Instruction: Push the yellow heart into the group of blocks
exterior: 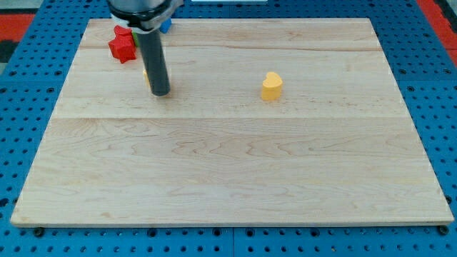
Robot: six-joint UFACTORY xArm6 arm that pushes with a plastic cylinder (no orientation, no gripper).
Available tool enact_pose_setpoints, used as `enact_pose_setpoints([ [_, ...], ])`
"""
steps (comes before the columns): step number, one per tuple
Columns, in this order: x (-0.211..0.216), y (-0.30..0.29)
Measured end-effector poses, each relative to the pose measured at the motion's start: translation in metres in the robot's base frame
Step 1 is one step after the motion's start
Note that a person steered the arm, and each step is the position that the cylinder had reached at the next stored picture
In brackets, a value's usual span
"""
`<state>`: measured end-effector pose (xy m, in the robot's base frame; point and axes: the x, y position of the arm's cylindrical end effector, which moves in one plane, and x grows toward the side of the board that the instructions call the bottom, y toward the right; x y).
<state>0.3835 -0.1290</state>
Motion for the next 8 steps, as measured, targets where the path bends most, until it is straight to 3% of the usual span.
enact_pose_setpoints([
  [1, -0.057, -0.003],
  [2, -0.088, -0.004],
  [4, -0.127, 0.200],
  [6, -0.046, 0.247],
  [8, -0.015, 0.244],
])
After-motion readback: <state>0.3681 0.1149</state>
